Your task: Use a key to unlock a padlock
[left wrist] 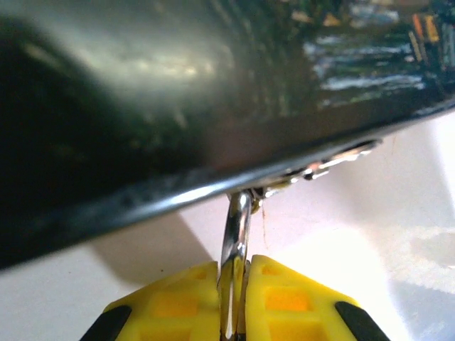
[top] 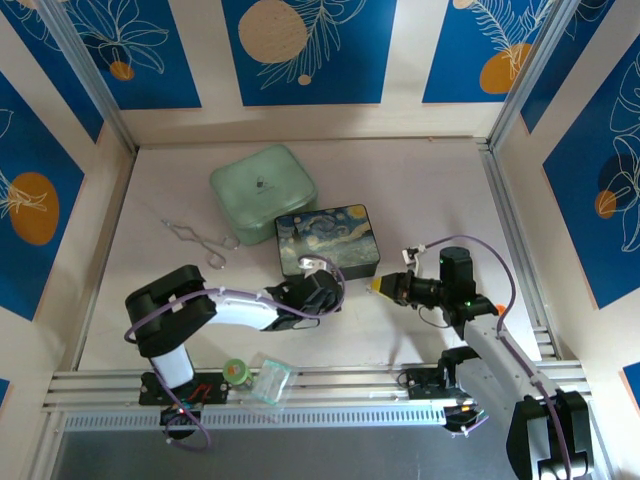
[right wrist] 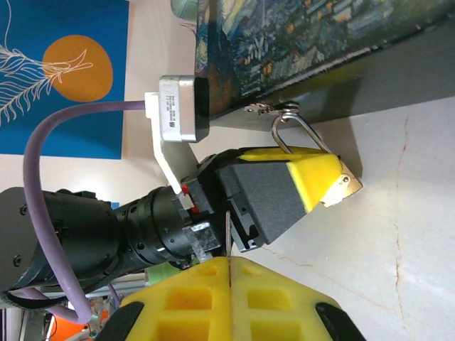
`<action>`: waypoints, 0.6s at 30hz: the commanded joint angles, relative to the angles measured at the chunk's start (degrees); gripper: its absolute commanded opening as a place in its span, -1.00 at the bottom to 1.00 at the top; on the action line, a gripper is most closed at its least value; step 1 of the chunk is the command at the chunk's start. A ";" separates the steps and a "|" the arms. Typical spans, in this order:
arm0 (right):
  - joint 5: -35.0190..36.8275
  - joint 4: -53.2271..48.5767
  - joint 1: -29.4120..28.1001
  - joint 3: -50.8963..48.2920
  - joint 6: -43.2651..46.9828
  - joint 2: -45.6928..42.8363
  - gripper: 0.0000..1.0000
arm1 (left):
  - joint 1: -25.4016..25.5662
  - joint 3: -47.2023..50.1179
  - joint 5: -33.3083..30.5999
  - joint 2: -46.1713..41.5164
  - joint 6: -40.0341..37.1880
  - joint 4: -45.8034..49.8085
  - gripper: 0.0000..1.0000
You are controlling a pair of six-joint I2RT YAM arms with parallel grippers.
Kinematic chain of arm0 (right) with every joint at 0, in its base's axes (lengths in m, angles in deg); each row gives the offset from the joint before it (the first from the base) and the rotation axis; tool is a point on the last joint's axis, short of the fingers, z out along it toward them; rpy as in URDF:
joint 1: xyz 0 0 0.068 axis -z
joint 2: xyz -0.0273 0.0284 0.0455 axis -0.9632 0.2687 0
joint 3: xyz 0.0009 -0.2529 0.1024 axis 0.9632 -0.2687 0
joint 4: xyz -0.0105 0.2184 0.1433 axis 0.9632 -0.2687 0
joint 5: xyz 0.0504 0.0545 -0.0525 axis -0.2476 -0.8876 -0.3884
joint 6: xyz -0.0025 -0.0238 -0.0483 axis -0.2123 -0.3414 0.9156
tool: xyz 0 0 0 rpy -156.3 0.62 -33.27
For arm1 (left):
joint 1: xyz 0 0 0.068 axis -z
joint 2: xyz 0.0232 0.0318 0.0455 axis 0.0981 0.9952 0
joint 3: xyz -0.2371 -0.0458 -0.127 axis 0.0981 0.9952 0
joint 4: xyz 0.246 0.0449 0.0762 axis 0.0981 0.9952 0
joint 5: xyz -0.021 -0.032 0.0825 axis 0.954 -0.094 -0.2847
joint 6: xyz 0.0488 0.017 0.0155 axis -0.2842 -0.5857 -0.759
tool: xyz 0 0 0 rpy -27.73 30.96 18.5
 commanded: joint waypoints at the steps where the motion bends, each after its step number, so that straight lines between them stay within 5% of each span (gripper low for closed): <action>1: 0.24 3.61 -1.84 -3.29 -4.72 -0.44 -1.00 | -1.37 2.78 0.74 -2.35 5.49 -7.12 -1.00; 18: 7.33 21.73 -10.43 -10.22 -15.07 4.66 -1.00 | -3.03 6.53 3.47 -3.40 22.84 -22.76 -1.00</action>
